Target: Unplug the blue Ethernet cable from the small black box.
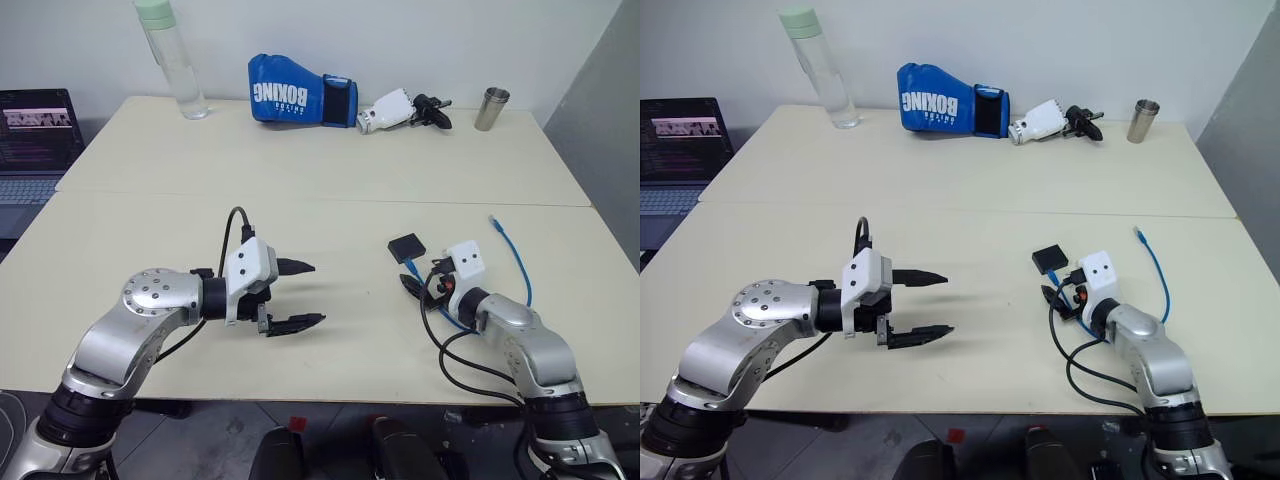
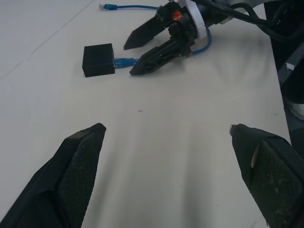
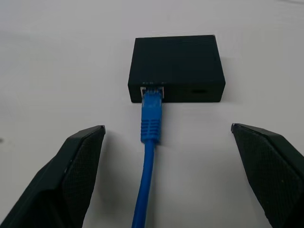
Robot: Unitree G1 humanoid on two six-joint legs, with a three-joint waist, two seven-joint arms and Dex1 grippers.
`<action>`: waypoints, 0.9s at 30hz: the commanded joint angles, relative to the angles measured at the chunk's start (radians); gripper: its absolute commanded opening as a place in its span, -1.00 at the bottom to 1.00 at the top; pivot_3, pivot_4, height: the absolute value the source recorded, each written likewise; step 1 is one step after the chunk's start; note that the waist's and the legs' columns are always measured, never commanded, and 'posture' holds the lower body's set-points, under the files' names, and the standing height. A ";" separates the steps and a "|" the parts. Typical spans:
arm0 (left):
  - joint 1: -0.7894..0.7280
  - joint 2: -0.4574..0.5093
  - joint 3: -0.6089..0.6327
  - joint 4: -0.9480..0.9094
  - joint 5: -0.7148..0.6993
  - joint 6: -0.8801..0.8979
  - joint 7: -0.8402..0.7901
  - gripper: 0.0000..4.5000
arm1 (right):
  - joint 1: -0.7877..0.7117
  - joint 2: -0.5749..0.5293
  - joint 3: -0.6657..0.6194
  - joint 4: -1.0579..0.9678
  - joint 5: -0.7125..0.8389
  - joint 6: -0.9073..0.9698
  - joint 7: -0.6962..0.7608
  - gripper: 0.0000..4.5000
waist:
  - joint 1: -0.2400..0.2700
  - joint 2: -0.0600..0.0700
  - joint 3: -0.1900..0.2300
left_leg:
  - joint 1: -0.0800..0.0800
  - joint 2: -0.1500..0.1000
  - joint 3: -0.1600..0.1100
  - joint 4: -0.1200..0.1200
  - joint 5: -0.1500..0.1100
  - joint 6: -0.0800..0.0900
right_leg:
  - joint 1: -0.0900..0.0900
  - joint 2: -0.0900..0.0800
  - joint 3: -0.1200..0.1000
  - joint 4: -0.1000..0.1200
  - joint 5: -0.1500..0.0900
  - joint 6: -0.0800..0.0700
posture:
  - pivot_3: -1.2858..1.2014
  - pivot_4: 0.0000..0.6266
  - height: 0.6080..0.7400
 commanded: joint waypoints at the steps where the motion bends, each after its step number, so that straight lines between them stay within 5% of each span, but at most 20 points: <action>1: -0.005 -0.004 0.009 -0.007 0.009 -0.026 -0.004 1.00 | -0.010 0.008 0.017 -0.003 -0.020 0.007 -0.006 0.81 | 0.000 0.000 0.000 | 0.000 0.000 0.000 0.000 0.000 0.000 | 0.000 0.000 0.000 0.000 0.000 0.000 | 0.03 -0.52 1.00; 17: 0.007 -0.018 0.027 0.018 0.022 -0.049 0.015 1.00 | -0.021 -0.009 0.079 0.009 -0.106 -0.035 0.043 -0.95 | -0.001 -0.001 -0.001 | 0.002 0.000 0.000 0.000 0.000 0.000 | 0.002 0.000 0.000 0.000 0.000 0.000 | 0.03 -0.52 1.00; 24: -0.020 -0.079 0.122 0.069 -0.105 0.091 0.091 1.00 | -0.060 -0.136 0.186 -0.008 -0.276 -0.318 0.132 -0.96 | -0.001 0.000 -0.001 | 0.001 0.000 0.000 0.000 0.000 0.000 | 0.002 0.000 0.000 0.000 0.000 0.000 | 0.03 -0.52 1.00; 27: -0.033 -0.077 0.195 0.107 -0.241 0.233 0.083 1.00 | -0.118 -0.235 0.269 0.002 -0.421 -0.600 0.176 -0.96 | -0.004 0.000 -0.001 | 0.001 0.000 0.000 0.000 0.000 0.000 | 0.000 0.000 -0.001 0.000 0.000 0.000 | 0.03 -0.52 1.00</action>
